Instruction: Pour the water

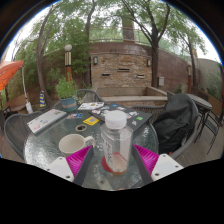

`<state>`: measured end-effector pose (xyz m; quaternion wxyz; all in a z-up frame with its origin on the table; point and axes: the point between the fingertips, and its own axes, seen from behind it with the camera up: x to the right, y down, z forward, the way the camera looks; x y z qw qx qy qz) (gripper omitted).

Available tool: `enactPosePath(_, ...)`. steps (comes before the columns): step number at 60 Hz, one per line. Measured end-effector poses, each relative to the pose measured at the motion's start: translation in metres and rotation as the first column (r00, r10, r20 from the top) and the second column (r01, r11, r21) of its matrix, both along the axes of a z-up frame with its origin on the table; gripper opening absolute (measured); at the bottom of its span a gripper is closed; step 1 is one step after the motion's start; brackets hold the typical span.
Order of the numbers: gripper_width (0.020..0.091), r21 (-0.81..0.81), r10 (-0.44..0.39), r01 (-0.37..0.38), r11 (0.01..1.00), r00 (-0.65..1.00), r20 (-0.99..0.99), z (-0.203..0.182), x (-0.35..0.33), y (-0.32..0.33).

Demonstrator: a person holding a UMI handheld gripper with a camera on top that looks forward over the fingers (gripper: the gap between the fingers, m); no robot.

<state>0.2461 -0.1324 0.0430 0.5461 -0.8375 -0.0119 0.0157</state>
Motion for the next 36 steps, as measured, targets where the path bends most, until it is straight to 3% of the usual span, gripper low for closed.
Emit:
enactPosePath(13, 0.0830, -0.033, -0.035, 0.038, 0.999, 0.996, 0.078, 0.046, -0.019, -0.070)
enactPosePath(24, 0.0830, -0.045, -0.061, 0.063, 0.997, 0.997, 0.046, 0.105, -0.071, -0.174)
enactPosePath(36, 0.0830, -0.092, -0.064, 0.066, 0.994, 0.998, 0.030, 0.146, -0.124, -0.276)
